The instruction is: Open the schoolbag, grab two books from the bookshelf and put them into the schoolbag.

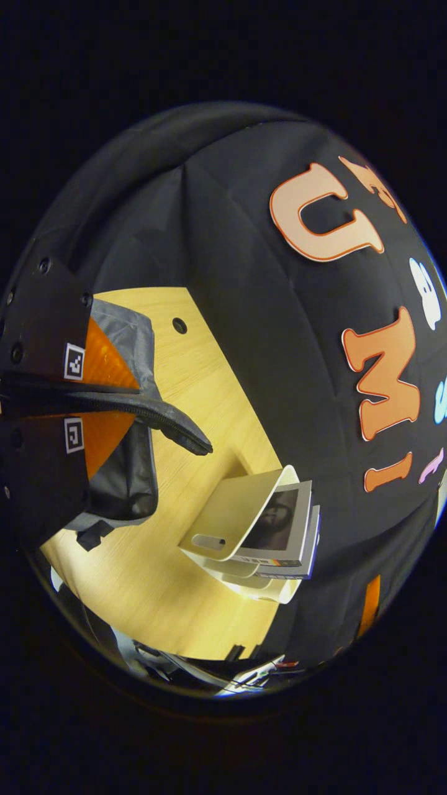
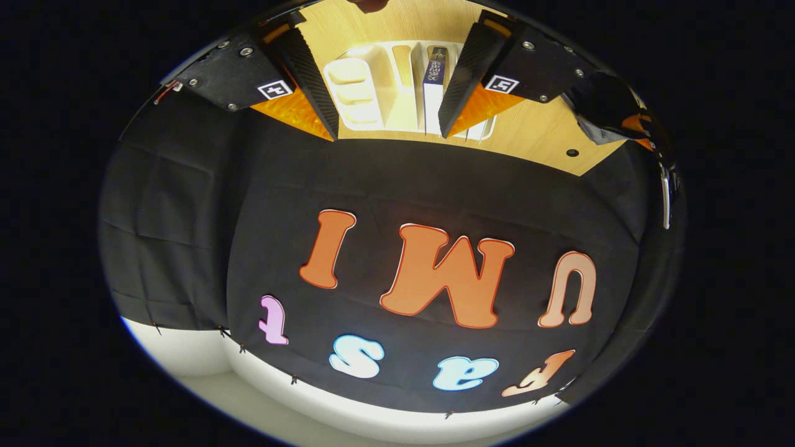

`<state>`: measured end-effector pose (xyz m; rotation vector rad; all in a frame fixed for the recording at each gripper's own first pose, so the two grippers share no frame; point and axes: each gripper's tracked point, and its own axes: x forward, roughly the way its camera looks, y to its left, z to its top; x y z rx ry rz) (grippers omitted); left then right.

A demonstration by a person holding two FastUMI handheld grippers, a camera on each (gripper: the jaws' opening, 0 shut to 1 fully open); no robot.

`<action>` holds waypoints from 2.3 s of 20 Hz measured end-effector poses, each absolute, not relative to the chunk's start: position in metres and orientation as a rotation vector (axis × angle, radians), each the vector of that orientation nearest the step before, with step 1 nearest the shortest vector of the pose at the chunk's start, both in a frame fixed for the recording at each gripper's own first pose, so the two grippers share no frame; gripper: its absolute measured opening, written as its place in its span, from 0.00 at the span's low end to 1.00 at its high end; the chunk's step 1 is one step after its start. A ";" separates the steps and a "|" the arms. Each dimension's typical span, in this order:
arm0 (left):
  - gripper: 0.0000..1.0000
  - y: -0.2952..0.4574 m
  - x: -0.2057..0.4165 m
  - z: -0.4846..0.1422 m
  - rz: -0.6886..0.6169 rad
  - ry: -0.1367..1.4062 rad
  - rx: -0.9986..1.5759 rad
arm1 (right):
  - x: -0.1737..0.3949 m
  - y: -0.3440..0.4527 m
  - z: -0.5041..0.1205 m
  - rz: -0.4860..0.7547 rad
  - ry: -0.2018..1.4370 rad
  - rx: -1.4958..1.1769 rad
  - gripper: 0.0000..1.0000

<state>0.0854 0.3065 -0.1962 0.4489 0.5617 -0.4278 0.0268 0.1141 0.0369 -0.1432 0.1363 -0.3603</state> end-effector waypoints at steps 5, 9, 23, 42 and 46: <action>0.08 0.315 0.095 -0.175 -0.532 0.602 0.393 | 0.055 0.145 0.038 -0.260 0.269 -0.118 0.96; 0.07 0.319 0.101 -0.157 -0.561 0.647 0.285 | 0.080 0.167 0.036 -0.141 0.373 -0.172 0.97; 0.06 0.306 0.102 -0.137 -0.609 0.804 0.161 | 0.133 0.192 -0.046 0.103 0.852 -0.105 0.96; 0.07 0.312 0.099 -0.148 -0.574 0.831 0.211 | 0.168 0.189 -0.117 -0.039 1.202 0.100 0.32; 0.06 0.315 0.096 -0.150 -0.571 0.834 0.202 | 0.147 0.184 -0.082 -0.015 1.164 0.174 0.30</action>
